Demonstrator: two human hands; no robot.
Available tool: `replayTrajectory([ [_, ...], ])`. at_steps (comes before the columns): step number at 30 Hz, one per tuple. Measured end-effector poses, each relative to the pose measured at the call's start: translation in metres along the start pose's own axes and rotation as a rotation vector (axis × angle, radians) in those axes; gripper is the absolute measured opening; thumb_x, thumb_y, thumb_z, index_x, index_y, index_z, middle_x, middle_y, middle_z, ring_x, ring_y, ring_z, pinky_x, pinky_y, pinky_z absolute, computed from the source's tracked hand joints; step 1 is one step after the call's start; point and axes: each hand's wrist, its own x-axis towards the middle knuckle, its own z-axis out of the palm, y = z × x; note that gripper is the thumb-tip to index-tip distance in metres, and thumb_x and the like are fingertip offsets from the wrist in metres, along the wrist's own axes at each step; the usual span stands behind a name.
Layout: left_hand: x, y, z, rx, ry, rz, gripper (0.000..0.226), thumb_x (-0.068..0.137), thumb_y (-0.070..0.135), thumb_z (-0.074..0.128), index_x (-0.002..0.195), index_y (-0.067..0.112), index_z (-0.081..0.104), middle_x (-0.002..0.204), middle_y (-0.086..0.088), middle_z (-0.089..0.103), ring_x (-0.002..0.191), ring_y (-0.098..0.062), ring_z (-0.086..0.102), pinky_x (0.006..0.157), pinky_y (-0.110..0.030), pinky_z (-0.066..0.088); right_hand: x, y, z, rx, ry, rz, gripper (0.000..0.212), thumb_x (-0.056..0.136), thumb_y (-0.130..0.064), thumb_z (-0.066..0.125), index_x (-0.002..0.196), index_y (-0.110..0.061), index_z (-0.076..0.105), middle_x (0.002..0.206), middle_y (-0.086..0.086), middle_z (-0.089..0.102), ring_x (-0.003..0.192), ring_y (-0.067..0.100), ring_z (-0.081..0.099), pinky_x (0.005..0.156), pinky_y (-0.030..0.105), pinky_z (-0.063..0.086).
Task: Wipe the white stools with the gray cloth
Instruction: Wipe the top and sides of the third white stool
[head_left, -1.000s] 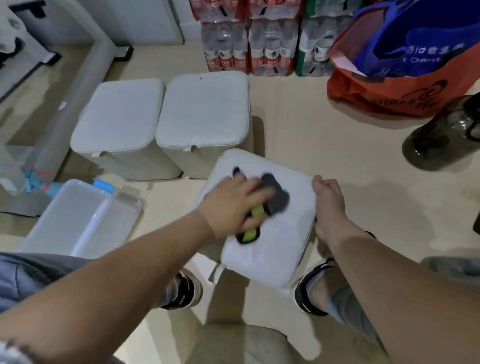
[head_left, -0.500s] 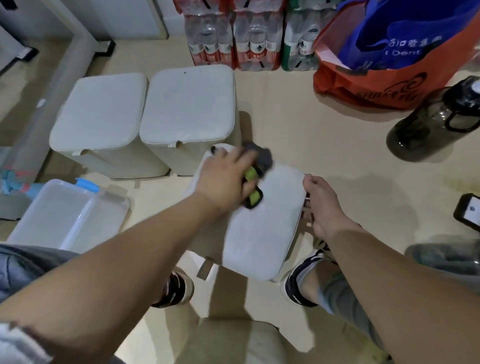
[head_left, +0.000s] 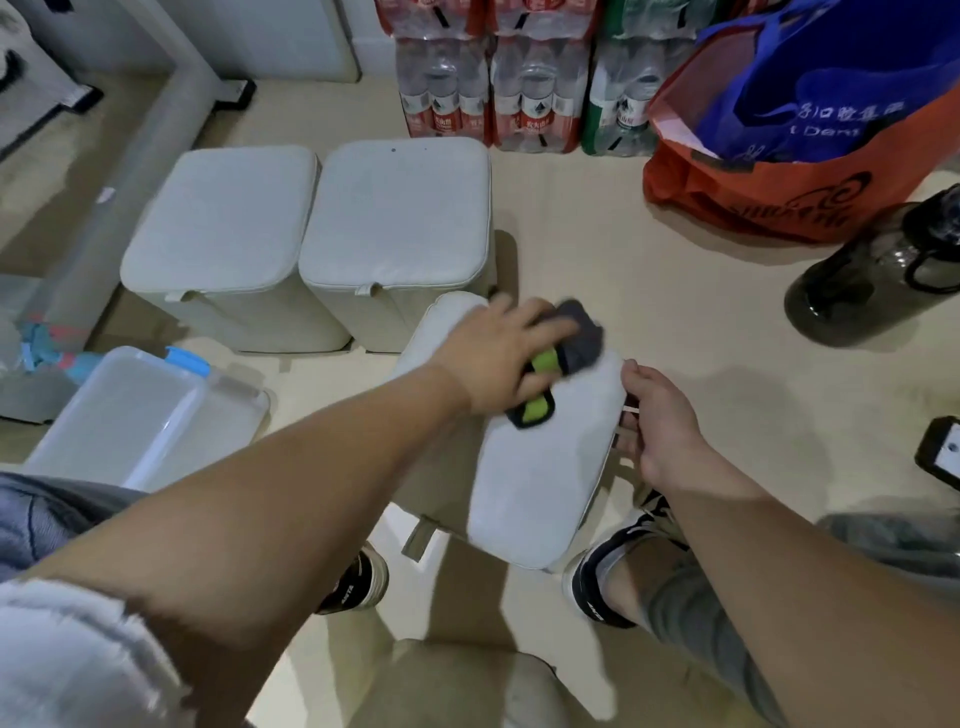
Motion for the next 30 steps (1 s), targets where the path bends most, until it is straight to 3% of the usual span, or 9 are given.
replayTrajectory([
  [3,-0.016,-0.020,-0.001,-0.068,0.073,-0.462,0.064,0.098,0.051,0.057,0.156,0.029,0.042,0.146,-0.010,0.050,0.120,-0.040,0.049,0.096,-0.047,0.046,0.001,0.001,0.003,-0.085,0.042,-0.048,0.015,0.107,-0.035,0.060,0.098,-0.027,0.069,0.100,0.001,0.068,0.077,0.022,0.061,0.062,0.031,0.046],
  [13,-0.133,0.043,0.008,-0.122,0.166,-0.804,0.059,0.089,0.054,0.058,0.133,0.014,0.053,0.113,-0.012,0.051,0.097,-0.036,0.054,0.077,-0.044,0.050,-0.003,0.007,0.022,-0.167,0.236,-0.161,0.035,0.108,-0.034,0.053,0.076,-0.019,0.051,0.076,-0.002,0.048,0.071,0.020,0.041,0.063,0.028,0.035],
  [15,-0.137,0.074,0.009,-0.154,0.141,-0.739,0.057,0.088,0.052,0.058,0.129,0.013,0.054,0.111,-0.013,0.052,0.093,-0.036,0.054,0.075,-0.045,0.050,-0.006,0.008,0.022,-0.160,0.235,-0.146,0.035,0.106,-0.039,0.054,0.077,-0.020,0.052,0.078,0.000,0.050,0.071,0.021,0.042,0.065,0.028,0.038],
  [18,-0.133,0.123,0.015,-0.255,0.079,-0.346,0.058,0.082,0.049,0.059,0.128,0.014,0.058,0.109,-0.014,0.053,0.086,-0.035,0.054,0.066,-0.042,0.045,-0.011,0.008,0.017,-0.138,0.181,-0.082,0.031,0.105,-0.048,0.057,0.087,-0.024,0.064,0.093,0.001,0.068,0.077,0.023,0.060,0.072,0.034,0.053],
  [20,-0.125,0.120,0.019,-0.260,0.032,-0.070,0.062,0.080,0.050,0.061,0.132,0.016,0.059,0.111,-0.013,0.054,0.084,-0.033,0.052,0.064,-0.038,0.042,-0.014,0.006,0.014,-0.115,0.164,-0.061,0.027,0.104,-0.050,0.061,0.094,-0.027,0.070,0.100,-0.002,0.075,0.085,0.021,0.070,0.079,0.035,0.060],
  [22,-0.118,0.092,0.019,-0.213,0.047,0.011,0.062,0.080,0.048,0.068,0.134,0.018,0.061,0.112,-0.013,0.057,0.084,-0.033,0.055,0.064,-0.036,0.043,-0.015,0.006,0.013,-0.137,0.173,-0.096,0.024,0.105,-0.047,0.063,0.097,-0.027,0.071,0.096,-0.003,0.075,0.084,0.019,0.070,0.071,0.030,0.058],
  [24,-0.118,0.053,0.011,-0.158,0.091,-0.218,0.062,0.082,0.047,0.069,0.138,0.022,0.058,0.117,-0.013,0.057,0.091,-0.038,0.059,0.068,-0.040,0.049,-0.015,0.010,0.013,-0.243,0.198,-0.183,0.024,0.105,-0.047,0.061,0.100,-0.026,0.071,0.096,-0.003,0.072,0.088,0.022,0.068,0.075,0.033,0.060],
  [28,-0.125,0.007,-0.010,-0.195,0.117,-0.966,0.061,0.094,0.049,0.060,0.148,0.025,0.044,0.132,-0.015,0.048,0.114,-0.041,0.053,0.089,-0.047,0.048,-0.020,0.020,0.014,-0.484,0.200,-0.294,0.031,0.108,-0.050,0.043,0.110,-0.029,0.066,0.105,0.003,0.071,0.104,0.031,0.067,0.099,0.050,0.057],
  [30,-0.122,0.027,-0.012,-0.190,0.080,-1.005,0.059,0.095,0.048,0.058,0.146,0.023,0.043,0.133,-0.015,0.046,0.115,-0.040,0.052,0.088,-0.048,0.048,-0.027,0.018,0.015,-0.560,0.180,-0.303,0.036,0.111,-0.049,0.037,0.118,-0.029,0.066,0.112,0.003,0.071,0.108,0.031,0.065,0.098,0.043,0.054],
])
